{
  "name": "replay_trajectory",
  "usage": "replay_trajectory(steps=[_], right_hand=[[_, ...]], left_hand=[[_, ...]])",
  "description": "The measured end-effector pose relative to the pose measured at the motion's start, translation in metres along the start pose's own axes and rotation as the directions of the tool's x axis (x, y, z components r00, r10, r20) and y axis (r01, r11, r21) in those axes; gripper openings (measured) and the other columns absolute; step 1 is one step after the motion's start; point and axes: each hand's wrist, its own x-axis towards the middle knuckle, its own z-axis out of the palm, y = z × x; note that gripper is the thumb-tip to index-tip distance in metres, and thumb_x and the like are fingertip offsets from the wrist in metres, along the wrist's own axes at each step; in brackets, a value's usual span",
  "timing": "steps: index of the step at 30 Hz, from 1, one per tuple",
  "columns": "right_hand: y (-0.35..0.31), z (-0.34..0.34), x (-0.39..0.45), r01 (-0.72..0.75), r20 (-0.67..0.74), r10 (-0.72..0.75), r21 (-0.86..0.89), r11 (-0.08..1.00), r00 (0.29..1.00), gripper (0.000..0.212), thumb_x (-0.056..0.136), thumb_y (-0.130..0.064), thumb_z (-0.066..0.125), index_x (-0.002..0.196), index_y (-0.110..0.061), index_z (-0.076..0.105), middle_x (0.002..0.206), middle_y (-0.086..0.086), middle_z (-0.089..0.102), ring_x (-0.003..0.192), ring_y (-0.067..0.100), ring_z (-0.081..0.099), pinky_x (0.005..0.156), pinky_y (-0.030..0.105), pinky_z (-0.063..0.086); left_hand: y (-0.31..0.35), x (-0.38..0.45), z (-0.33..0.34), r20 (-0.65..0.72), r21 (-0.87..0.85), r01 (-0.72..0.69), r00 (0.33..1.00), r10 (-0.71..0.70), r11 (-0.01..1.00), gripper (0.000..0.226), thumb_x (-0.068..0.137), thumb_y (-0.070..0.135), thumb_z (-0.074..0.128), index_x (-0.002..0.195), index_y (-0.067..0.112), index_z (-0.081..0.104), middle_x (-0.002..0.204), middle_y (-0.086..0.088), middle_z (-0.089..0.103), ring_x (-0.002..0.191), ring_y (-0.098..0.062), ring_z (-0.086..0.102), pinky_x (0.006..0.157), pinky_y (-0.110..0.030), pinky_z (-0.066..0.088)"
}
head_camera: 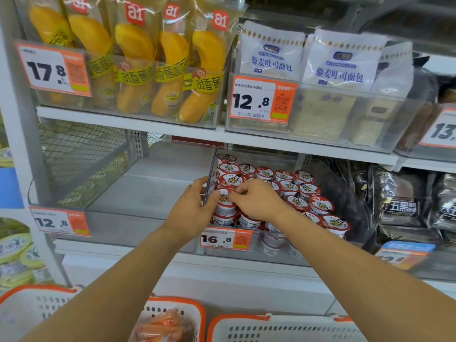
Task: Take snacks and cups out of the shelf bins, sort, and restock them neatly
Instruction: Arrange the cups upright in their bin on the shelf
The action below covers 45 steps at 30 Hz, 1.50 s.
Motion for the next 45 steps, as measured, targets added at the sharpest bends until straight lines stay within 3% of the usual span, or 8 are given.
replay_trajectory(steps=[11,15,20,24,27,31,34,45], right_hand=[[-0.002,-0.023,-0.053,0.152,-0.366,-0.094,0.132,0.980,0.926,0.012,0.095,-0.025,0.065,0.085,-0.018,0.068,0.084,-0.007,0.068,0.073,0.001,0.060,0.061,0.008,0.044],[0.049,-0.022,-0.126,0.301,-0.483,-0.222,0.091,0.949,0.847,0.014,0.090,-0.013,0.069,0.079,-0.020,0.063,0.077,-0.015,0.054,0.070,0.005,0.053,0.061,0.009,0.038],[0.190,0.018,-0.201,-0.049,-0.047,0.056,0.138,0.989,0.997,0.015,0.090,-0.019,0.070,0.080,-0.028,0.064,0.083,-0.016,0.061,0.069,0.010,0.058,0.068,0.022,0.050],[0.289,0.052,-0.261,-0.532,0.612,0.443,-0.043,0.846,0.655,0.016,0.091,-0.026,0.074,0.085,-0.025,0.060,0.080,-0.013,0.051,0.073,0.009,0.052,0.082,0.032,0.043],[0.342,0.074,-0.306,-0.578,0.544,0.587,-0.212,0.788,0.600,0.072,0.087,-0.044,0.075,0.147,-0.022,0.042,0.140,0.005,0.047,0.127,0.032,0.050,0.103,0.045,0.042],[0.373,0.097,-0.345,-0.723,0.603,0.618,-0.097,0.684,0.504,0.125,0.064,-0.046,0.092,0.160,-0.024,0.015,0.166,0.005,0.014,0.150,0.033,0.022,0.120,0.050,0.025],[0.382,0.116,-0.359,-0.867,0.581,0.671,0.132,0.481,0.461,0.116,0.069,-0.020,0.092,0.160,-0.021,0.019,0.159,-0.002,0.028,0.143,0.028,0.037,0.111,0.038,0.040],[0.372,0.172,-0.352,-0.845,0.545,0.721,-0.042,0.533,0.428,0.099,0.070,-0.028,0.092,0.146,-0.016,0.030,0.134,0.006,0.043,0.126,0.025,0.045,0.104,0.034,0.040]], left_hand=[[0.024,-0.042,-0.001,-0.385,0.214,-0.246,0.868,0.313,0.945,0.023,0.094,0.018,0.057,0.116,0.016,0.054,0.106,0.004,0.053,0.093,-0.006,0.050,0.077,-0.014,0.040],[0.032,-0.082,0.018,-0.023,0.201,-0.384,0.918,0.396,0.901,0.014,0.089,0.017,0.057,0.098,0.027,0.054,0.074,0.018,0.056,0.067,-0.008,0.054,0.056,-0.013,0.038],[0.004,-0.119,0.101,0.534,0.244,-0.335,0.830,0.163,0.910,0.013,0.092,0.022,0.055,0.101,0.021,0.065,0.065,0.018,0.054,0.060,0.002,0.052,0.057,-0.011,0.035],[-0.064,-0.157,0.175,0.703,0.373,-0.167,0.693,-0.161,0.913,0.023,0.094,0.031,0.064,0.112,0.017,0.065,0.086,0.017,0.053,0.081,-0.007,0.056,0.074,-0.019,0.042],[-0.126,-0.198,0.220,0.689,0.545,-0.037,0.589,-0.422,0.838,0.058,0.089,0.045,0.067,0.139,0.022,0.050,0.137,0.000,0.049,0.130,-0.025,0.045,0.107,-0.038,0.037],[-0.182,-0.246,0.246,0.581,0.720,-0.038,0.578,-0.572,0.693,0.108,0.071,0.070,0.071,0.156,0.036,0.013,0.164,-0.009,-0.008,0.150,-0.040,-0.006,0.121,-0.055,0.008],[-0.207,-0.263,0.259,0.586,0.750,-0.010,0.474,-0.657,0.661,0.115,0.076,0.060,0.076,0.158,0.038,-0.002,0.164,-0.010,-0.015,0.150,-0.040,-0.012,0.120,-0.057,0.007],[-0.200,-0.303,0.292,0.576,0.577,0.288,0.520,-0.630,0.765,0.080,0.077,0.041,0.084,0.141,0.016,0.043,0.134,-0.007,0.018,0.117,-0.024,0.038,0.115,-0.040,0.033]])
